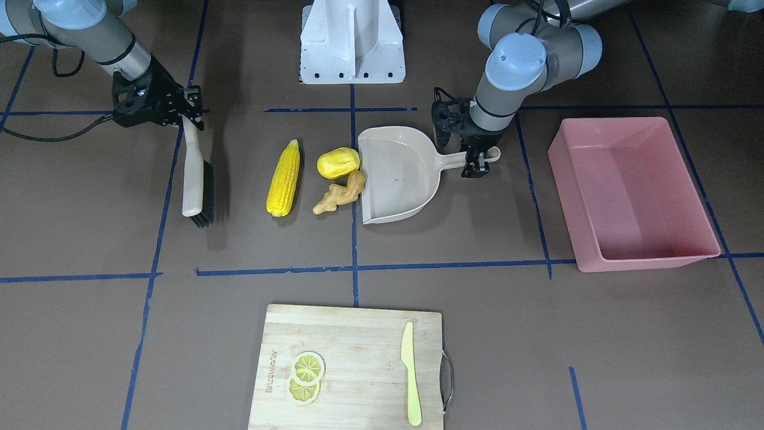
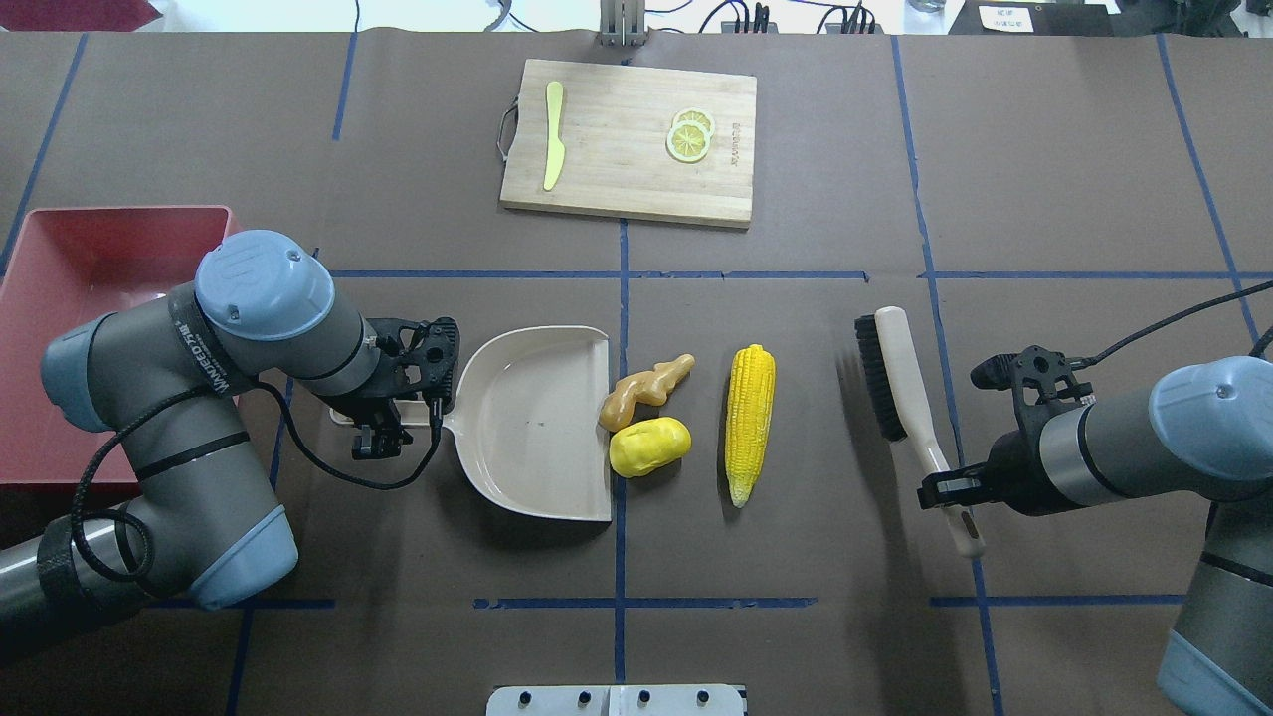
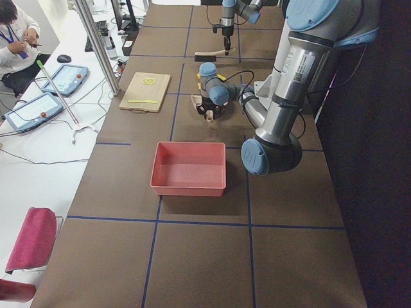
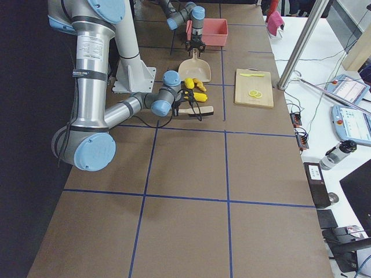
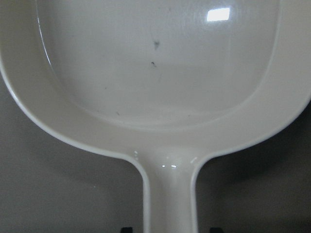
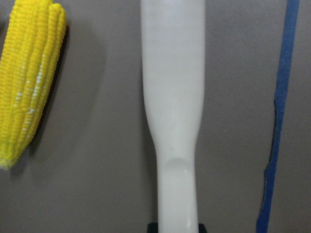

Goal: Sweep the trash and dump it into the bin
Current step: 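Grasp the dustpan handle with the left gripper while the right grasps the brush, then hold the dustpan with the left gripper while the right carries the brush to the corn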

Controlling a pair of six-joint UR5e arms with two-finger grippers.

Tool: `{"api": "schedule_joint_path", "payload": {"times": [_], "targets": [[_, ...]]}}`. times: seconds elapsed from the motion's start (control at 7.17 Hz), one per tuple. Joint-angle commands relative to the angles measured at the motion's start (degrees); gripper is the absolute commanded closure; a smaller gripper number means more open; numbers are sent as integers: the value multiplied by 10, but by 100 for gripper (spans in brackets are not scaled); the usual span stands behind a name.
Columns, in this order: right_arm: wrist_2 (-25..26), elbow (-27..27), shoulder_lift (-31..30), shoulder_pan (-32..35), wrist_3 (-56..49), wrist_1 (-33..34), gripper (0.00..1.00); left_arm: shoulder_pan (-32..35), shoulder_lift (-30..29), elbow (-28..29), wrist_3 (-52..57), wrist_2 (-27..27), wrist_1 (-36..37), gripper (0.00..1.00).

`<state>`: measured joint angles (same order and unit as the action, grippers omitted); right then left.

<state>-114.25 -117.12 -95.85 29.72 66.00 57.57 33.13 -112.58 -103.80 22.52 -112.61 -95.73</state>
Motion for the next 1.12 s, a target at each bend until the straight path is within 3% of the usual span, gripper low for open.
{"api": "schedule_joint_path", "payload": {"times": [0.0,0.28,0.98], "targets": [[7,0,23,-17,32,20,99,-3,-3,-8,10,46,0,78],[17,-1,69,-47,82,86,100,-3,-4,-9,10,48,0,81],[31,0,129,-96,120,169,100,-6,-14,-7,10,50,34,81]]}}
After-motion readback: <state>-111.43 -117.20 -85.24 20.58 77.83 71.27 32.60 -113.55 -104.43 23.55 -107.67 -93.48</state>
